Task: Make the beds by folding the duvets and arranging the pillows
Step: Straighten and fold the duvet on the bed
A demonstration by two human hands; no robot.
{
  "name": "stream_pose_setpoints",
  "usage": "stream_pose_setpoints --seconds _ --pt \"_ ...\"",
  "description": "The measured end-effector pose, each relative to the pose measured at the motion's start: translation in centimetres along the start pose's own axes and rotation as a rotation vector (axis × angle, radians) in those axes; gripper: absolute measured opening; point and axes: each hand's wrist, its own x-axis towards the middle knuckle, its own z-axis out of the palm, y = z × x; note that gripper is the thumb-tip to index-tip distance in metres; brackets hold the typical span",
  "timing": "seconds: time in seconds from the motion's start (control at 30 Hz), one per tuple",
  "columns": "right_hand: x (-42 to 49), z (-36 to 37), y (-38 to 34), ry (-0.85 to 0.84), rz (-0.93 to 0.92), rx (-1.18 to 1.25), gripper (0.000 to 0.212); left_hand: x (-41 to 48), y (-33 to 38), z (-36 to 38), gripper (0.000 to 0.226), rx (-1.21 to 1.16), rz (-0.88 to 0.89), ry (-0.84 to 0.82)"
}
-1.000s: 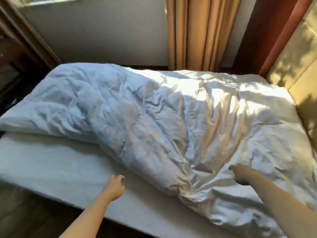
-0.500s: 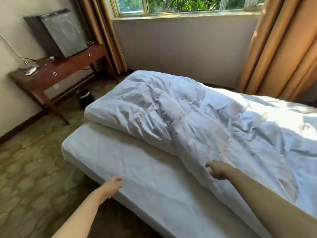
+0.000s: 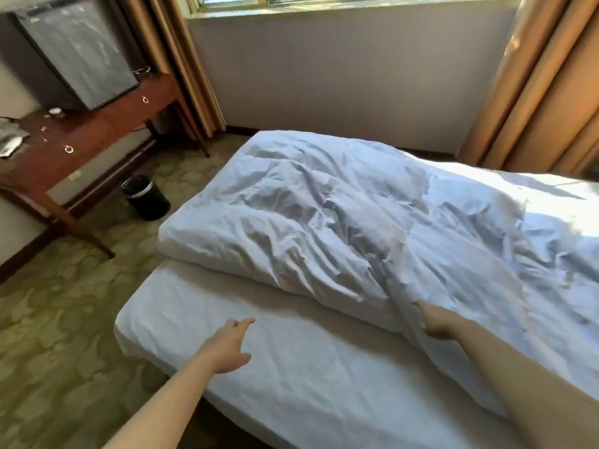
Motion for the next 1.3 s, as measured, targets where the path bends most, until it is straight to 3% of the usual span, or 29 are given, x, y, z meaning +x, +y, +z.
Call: stream_pose_setpoints --seconds 0.23,0.3,0.33,0.37,0.43,0.47,0.53,0.57,0.6,0.7,0.73,0.83,0.9,1.03,1.07,1.13,1.2,1.27,1.3 --pt "9.3 2.5 -7.5 -0.115 0.061 0.034 0.046 10.3 -4.3 -5.2 0.085 0.244 0.043 0.035" --pt "11.1 3.4 -10.0 -0.057 0.036 0.029 0.043 13.6 -5.6 -6.3 0.088 0.286 0.045 0.07" --pt "12.1 3.9 -11.2 0.083 -0.017 -0.02 0.042 15.2 -6.1 -6.4 0.092 0.325 0.06 0.089" --pt "13.0 4.2 -12.5 0.195 -0.034 -0.081 0.048 17.0 -6.7 -6.3 0.104 0.355 0.107 0.16" --pt "15.6 6.0 -14.9 0.273 -0.018 -0.109 0.083 21.7 -7.9 -5.4 0.137 0.423 0.263 0.272" --pt "17.7 7.5 -15.7 0.264 -0.015 -0.093 0.102 24.7 -8.6 -4.7 0.142 0.493 0.338 0.322" --pt "22.0 10.3 -16.5 0.257 0.042 -0.146 0.13 30.9 -10.0 -4.0 0.119 0.645 0.463 0.378" --pt "24.0 11.1 -16.9 0.296 0.068 -0.178 0.133 34.1 -10.8 -3.7 0.101 0.691 0.525 0.45" --pt "25.8 11.4 -17.3 0.313 0.103 -0.197 0.123 37.2 -11.5 -3.5 0.087 0.701 0.555 0.52" --pt "29.4 9.1 -18.6 0.317 0.22 -0.281 0.056 44.8 -11.8 -5.5 0.058 0.629 0.587 0.579" --pt "29.6 7.6 -19.4 0.356 0.277 -0.28 0.044 45.9 -11.6 -6.6 0.046 0.581 0.64 0.61" --pt "26.4 2.1 -23.9 0.314 0.47 -0.068 0.029 44.4 -12.7 -12.4 0.019 0.45 0.82 0.677" --pt "21.3 -0.9 -27.7 0.307 0.524 0.045 0.027 42.5 -17.0 -17.4 0.019 0.423 0.864 0.667" --pt "11.6 0.6 -35.4 0.497 0.507 0.099 0.03 38.5 -26.3 -21.7 0.011 0.256 0.816 0.433" --pt "11.2 2.5 -36.7 0.403 0.502 0.141 0.031 37.0 -27.2 -20.1 0.011 0.323 0.777 0.353" --pt "11.6 6.6 -37.2 -0.003 0.436 0.14 0.036 34.3 -28.3 -16.2 0.021 0.525 0.781 0.25" --pt "12.0 8.7 -36.7 -0.368 0.391 0.209 0.056 32.1 -29.4 -12.1 0.036 0.747 0.741 0.008" --pt "12.0 7.9 -36.3 -0.513 0.364 0.287 0.075 30.8 -29.9 -10.5 0.046 0.846 0.631 -0.132" --pt "11.8 7.0 -36.0 -0.443 0.344 0.372 0.071 30.2 -29.3 -10.5 0.047 0.885 0.589 -0.176"
